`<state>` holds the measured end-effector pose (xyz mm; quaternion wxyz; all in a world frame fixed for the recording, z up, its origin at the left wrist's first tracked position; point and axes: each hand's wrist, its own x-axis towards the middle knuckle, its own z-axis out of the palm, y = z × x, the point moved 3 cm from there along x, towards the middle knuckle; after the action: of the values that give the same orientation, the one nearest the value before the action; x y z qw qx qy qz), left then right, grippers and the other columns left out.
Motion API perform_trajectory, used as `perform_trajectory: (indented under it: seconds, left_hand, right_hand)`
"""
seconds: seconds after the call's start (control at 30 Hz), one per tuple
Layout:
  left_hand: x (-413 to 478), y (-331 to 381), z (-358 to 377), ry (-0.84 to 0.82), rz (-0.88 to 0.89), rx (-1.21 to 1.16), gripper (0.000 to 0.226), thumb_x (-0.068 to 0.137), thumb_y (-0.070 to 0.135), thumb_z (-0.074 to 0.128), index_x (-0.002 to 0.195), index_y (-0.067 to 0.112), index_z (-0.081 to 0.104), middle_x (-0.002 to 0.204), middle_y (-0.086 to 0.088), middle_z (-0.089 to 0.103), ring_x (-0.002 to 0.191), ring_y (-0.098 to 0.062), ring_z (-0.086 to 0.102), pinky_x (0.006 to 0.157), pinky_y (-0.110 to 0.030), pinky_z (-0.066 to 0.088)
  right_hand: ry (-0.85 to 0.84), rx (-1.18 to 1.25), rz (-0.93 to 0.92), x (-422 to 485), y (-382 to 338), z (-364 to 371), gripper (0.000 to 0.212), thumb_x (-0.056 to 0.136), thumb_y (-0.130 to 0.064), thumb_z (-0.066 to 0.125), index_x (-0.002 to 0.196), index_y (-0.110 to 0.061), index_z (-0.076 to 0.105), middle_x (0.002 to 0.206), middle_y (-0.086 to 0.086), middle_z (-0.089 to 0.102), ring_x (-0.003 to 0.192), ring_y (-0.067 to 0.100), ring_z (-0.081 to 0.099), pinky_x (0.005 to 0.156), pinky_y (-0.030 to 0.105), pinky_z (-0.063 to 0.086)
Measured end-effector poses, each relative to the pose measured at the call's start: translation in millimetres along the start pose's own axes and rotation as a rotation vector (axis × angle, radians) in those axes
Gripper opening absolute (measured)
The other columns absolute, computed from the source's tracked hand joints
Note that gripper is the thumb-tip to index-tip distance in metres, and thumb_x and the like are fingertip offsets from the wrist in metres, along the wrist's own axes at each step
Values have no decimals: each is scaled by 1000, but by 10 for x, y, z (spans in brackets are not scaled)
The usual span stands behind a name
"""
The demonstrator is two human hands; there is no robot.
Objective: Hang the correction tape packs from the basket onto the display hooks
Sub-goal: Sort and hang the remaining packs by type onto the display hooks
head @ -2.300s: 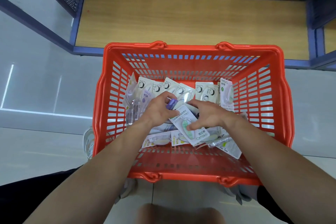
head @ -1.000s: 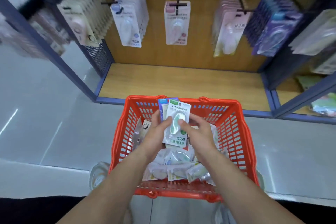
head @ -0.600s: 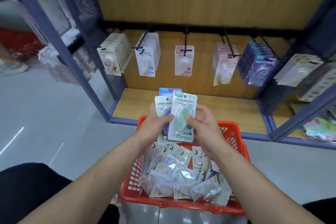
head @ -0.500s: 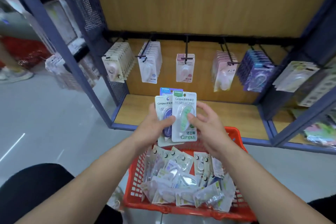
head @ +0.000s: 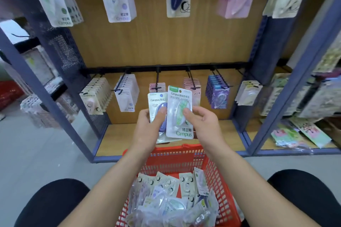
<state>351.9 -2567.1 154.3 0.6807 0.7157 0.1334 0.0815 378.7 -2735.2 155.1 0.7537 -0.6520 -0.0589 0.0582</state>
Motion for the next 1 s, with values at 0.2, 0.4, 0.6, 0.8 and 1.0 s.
perform_trajectory:
  seconds: [0.2, 0.4, 0.6, 0.8, 1.0]
  left_hand:
    - [-100, 312, 306, -125, 37, 46, 45, 99, 20, 65, 136, 26, 39, 115, 7, 68, 77, -2, 74, 55, -20, 56]
    - [-297, 530, 308, -141, 62, 24, 47, 99, 22, 66, 136, 31, 39, 124, 7, 68, 90, -13, 76, 65, -33, 63]
    - [-289, 784, -48, -75, 143, -6, 47, 96, 28, 70, 133, 41, 44, 119, 16, 70, 97, -8, 73, 67, -33, 63]
    - [-122, 972, -499, -22, 214, -55, 46, 95, 23, 73, 129, 41, 49, 113, 20, 73, 96, -4, 73, 69, -37, 63]
    - [75, 1109, -1003, 79, 255, -119, 43, 93, 17, 74, 125, 38, 52, 114, 15, 74, 92, -8, 75, 67, -42, 64]
  right_hand:
    - [128, -101, -88, -132, -239, -205, 21, 98, -44, 65, 108, -26, 71, 91, 9, 79, 88, 32, 76, 86, 58, 58]
    - [11, -104, -166, -345, -488, -217, 38, 97, -16, 69, 128, -36, 58, 106, -3, 79, 93, 17, 77, 70, 24, 58]
    - [8, -66, -166, -279, -675, 2, 47, 98, -9, 66, 128, -43, 52, 108, -8, 78, 94, 16, 77, 68, 38, 63]
    - [-39, -72, -220, -23, -865, 449, 47, 97, -14, 69, 131, -41, 54, 113, -10, 76, 97, 16, 76, 64, 38, 62]
    - [-113, -101, -282, 258, -959, 1022, 48, 98, -9, 67, 129, -42, 54, 116, -11, 75, 99, 15, 75, 68, 47, 64]
